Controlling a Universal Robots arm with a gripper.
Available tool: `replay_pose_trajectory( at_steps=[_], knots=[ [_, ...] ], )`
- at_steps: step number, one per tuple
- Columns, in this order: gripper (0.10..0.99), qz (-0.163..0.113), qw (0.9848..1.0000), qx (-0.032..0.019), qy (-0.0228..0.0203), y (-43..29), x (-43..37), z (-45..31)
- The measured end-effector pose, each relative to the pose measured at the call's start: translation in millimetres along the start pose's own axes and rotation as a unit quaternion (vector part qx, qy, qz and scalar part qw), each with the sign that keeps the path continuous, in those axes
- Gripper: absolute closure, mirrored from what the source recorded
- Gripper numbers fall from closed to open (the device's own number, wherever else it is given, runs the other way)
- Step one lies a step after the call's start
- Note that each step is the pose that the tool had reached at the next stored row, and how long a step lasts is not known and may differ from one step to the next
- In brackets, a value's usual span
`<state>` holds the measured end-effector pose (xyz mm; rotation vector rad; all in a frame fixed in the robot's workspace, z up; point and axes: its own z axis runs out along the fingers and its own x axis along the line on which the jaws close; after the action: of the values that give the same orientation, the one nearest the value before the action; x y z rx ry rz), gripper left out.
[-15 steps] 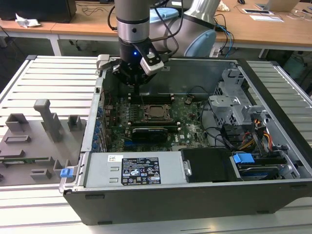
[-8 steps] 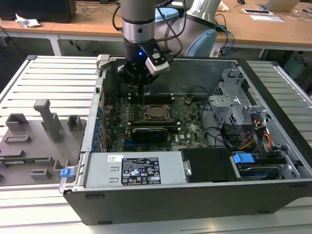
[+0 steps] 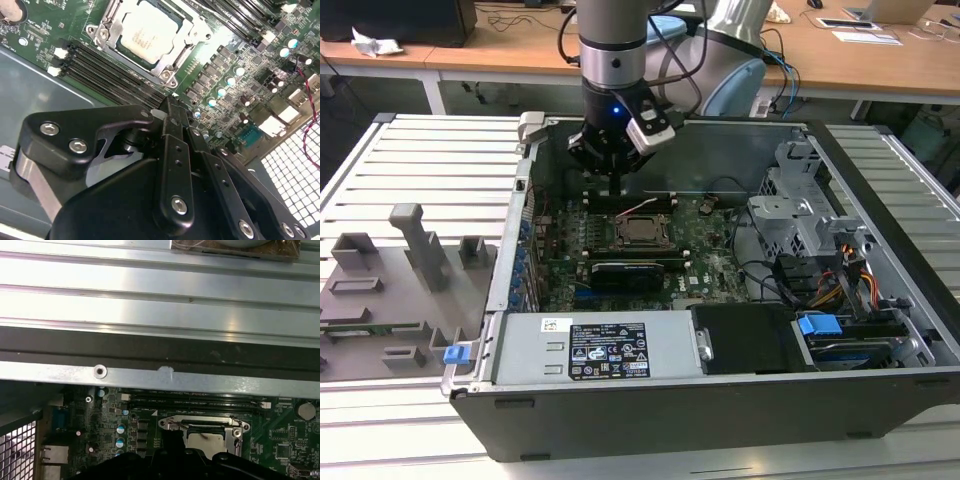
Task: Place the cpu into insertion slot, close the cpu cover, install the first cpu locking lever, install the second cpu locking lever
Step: 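Install the first cpu locking lever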
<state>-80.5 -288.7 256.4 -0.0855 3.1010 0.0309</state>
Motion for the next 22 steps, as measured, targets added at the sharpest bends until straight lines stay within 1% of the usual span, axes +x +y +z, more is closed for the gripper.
replay_pose_trajectory(
  at_steps=[6, 22],
  knots=[
    [0.980, 0.000, 1.0000, 0.0000, 0.0000, -0.1, -5.5, 0.3],
    [0.980, 0.000, 1.0000, 0.0000, 0.0000, -0.3, -13.0, 0.7]
  ],
)
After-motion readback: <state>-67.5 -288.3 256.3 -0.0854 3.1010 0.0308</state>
